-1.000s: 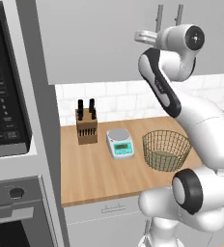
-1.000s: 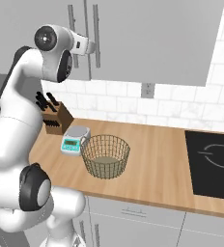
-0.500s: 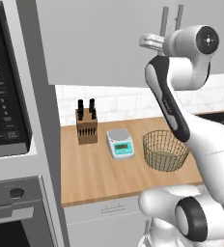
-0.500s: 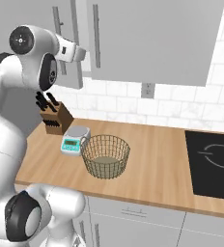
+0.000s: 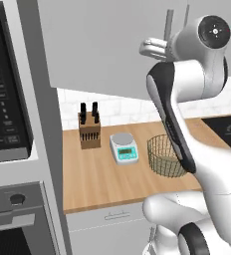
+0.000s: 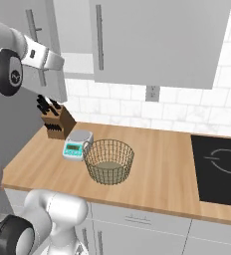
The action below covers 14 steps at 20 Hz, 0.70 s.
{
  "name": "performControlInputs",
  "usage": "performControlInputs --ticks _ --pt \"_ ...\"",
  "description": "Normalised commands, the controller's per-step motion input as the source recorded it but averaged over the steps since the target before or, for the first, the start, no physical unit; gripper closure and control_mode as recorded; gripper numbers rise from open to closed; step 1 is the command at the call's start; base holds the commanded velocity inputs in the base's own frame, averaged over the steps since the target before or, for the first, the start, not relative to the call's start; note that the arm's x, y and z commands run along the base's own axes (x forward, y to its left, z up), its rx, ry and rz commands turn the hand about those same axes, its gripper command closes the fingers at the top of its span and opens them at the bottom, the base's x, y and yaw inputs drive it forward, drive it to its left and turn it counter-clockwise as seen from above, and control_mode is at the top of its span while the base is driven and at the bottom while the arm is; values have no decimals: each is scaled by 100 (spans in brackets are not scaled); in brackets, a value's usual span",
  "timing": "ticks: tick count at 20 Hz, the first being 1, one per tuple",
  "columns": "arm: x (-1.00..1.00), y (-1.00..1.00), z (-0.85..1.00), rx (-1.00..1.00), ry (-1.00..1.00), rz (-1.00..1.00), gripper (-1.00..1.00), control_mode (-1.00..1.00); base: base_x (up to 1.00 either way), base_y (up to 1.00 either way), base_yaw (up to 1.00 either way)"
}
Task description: Open the cabinet, pick up the bread from the cabinet and place it in the basket. Then move the basket to the dining counter.
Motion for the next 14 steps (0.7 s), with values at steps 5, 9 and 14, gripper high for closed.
performControlInputs --ticks 5,9,14 --pt "-100 48 0 0 11 -6 -100 -100 0 0 0" --pt "-96 -14 0 13 7 -2 -100 -100 0 0 0" --pt "-99 -81 0 22 0 0 -100 -100 0 0 0"
